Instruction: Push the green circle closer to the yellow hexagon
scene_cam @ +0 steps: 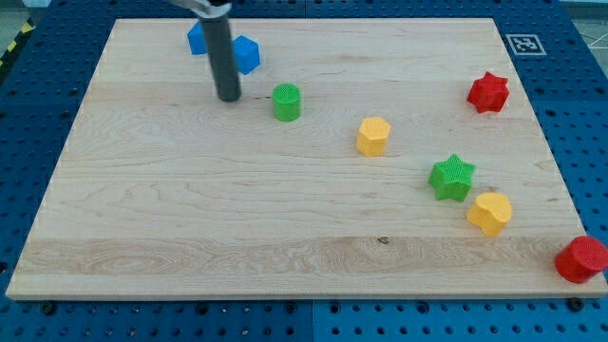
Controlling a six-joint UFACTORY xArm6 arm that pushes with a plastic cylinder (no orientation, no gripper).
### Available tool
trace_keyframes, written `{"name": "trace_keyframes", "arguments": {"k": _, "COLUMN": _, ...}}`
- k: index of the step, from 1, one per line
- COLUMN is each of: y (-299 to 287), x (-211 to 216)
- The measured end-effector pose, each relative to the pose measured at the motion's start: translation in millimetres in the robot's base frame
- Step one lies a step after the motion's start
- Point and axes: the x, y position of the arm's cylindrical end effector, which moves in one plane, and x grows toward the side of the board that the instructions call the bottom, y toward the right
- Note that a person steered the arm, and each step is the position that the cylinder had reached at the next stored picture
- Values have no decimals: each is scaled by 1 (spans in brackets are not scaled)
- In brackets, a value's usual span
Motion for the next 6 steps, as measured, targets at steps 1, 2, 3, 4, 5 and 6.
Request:
{"name": "trace_keyframes", "arguments": {"k": 1, "y": 93, "x": 7}}
{"name": "trace_keyframes", "arguments": {"k": 2, "y": 135, "x": 13}}
{"name": "trace_keyframes", "arguments": {"k": 3, "y": 77, "x": 6}}
{"name": "trace_keyframes", "arguments": {"k": 4, "y": 33, "x": 27}}
{"name": "trace_keyframes", "arguments": {"k": 5, "y": 68, "x": 53}}
{"name": "trace_keyframes", "arguments": {"k": 6, "y": 153, "x": 67}}
